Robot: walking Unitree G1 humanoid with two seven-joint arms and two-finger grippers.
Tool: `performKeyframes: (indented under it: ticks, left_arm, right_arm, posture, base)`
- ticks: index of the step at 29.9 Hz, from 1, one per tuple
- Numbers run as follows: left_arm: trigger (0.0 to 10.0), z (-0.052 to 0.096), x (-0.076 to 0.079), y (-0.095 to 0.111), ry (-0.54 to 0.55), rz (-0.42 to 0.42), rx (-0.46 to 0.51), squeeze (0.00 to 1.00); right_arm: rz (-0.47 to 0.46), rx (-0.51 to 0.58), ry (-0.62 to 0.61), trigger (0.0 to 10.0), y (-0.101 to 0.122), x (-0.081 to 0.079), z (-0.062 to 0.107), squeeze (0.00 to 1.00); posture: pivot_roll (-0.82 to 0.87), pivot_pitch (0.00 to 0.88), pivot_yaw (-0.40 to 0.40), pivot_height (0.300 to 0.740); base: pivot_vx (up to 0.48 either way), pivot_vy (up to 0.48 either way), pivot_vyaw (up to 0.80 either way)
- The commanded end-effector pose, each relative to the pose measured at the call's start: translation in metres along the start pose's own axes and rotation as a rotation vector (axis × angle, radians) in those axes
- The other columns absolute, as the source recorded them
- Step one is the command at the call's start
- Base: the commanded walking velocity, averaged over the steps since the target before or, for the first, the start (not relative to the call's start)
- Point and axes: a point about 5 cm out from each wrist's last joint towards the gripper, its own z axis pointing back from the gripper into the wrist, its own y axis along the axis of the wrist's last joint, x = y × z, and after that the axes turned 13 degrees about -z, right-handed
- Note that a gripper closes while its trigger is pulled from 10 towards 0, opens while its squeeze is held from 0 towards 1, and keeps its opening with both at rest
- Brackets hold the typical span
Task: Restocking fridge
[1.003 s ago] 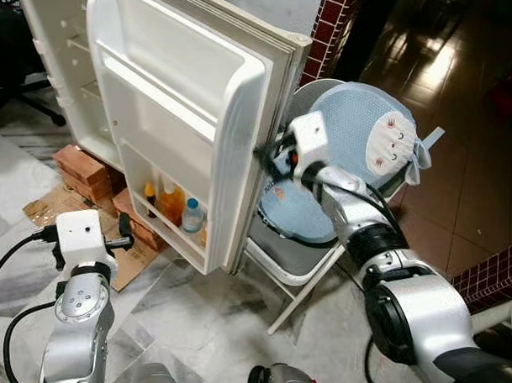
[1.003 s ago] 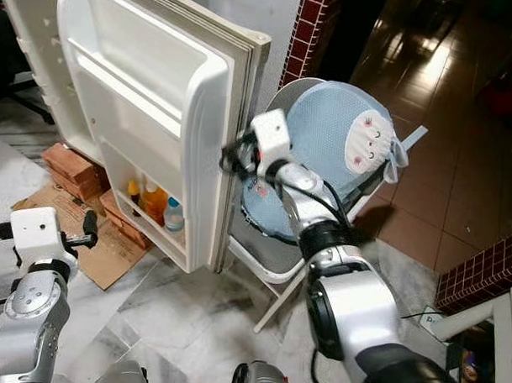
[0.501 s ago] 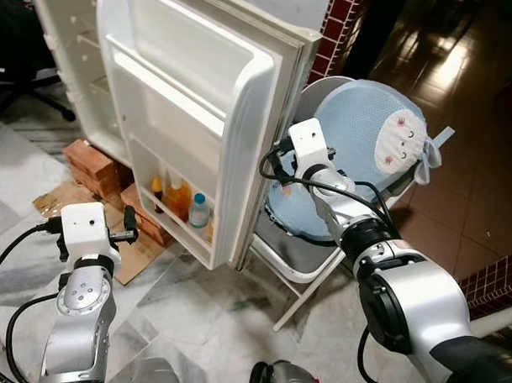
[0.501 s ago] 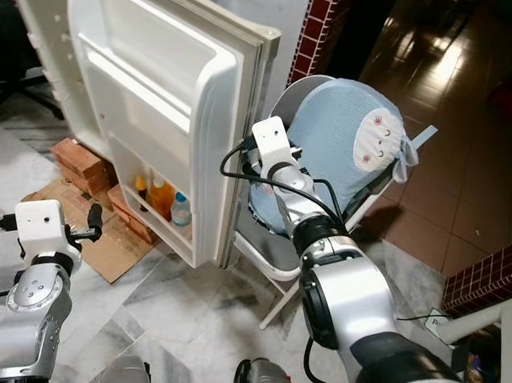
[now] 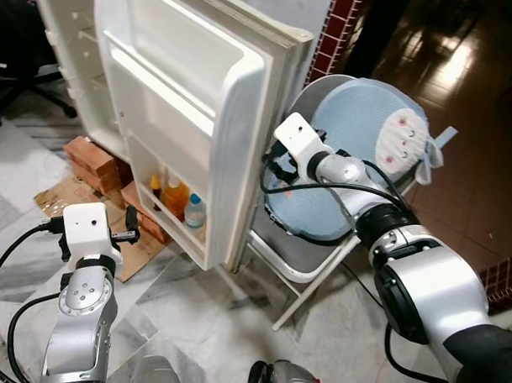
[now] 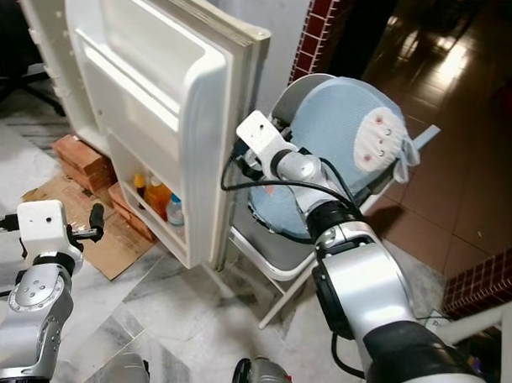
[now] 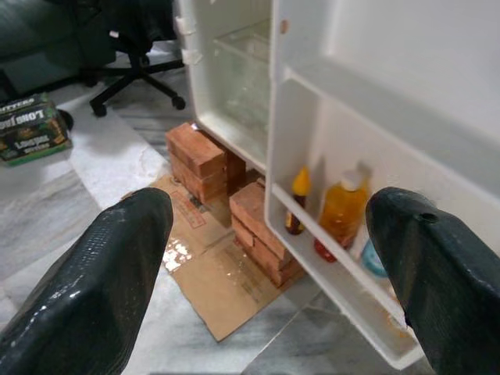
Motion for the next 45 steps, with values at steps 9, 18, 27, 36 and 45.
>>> performKeyframes:
  ticks: [9, 18, 27, 36, 45]
  left_arm:
    - [10.0, 0.0, -0.001, 0.005, -0.008, -0.026, 0.021, 0.0]
    - [10.0, 0.002, 0.001, 0.006, -0.013, -0.036, 0.029, 0.0]
    - [10.0, 0.004, -0.004, 0.003, 0.001, -0.036, 0.02, 0.0]
    - [10.0, 0.0, 0.003, 0.006, -0.033, -0.041, 0.025, 0.0]
    - [10.0, -0.001, 0.0, 0.011, -0.023, -0.043, 0.038, 0.0]
  right_arm:
    - [-0.019, 0.104, -0.155, 10.0, 0.018, 0.023, 0.004, 0.0]
    - [-0.077, 0.074, -0.09, 10.0, 0.01, 0.013, 0.002, 0.0]
    - [0.023, -0.141, 0.233, 10.0, -0.066, 0.009, 0.029, 0.0]
    - [-0.005, -0.135, -0.204, 10.0, -0.063, 0.053, 0.035, 0.0]
    - [-0.362, 0.215, -0.38, 10.0, 0.027, 0.042, 0.009, 0.0]
  posture:
    - [0.15, 0.067, -0.103, 0.74]
    - [0.16, 0.066, -0.108, 0.74]
    - [0.15, 0.076, -0.11, 0.74]
    - [0.13, 0.08, -0.083, 0.74]
    - [0.16, 0.074, -0.094, 0.74]
  base:
    - [0.0, 0.0, 0.0]
    - [0.0, 0.0, 0.0]
    - [0.0, 0.0, 0.0]
    - [0.0, 0.0, 0.0]
    - [0.0, 0.0, 0.0]
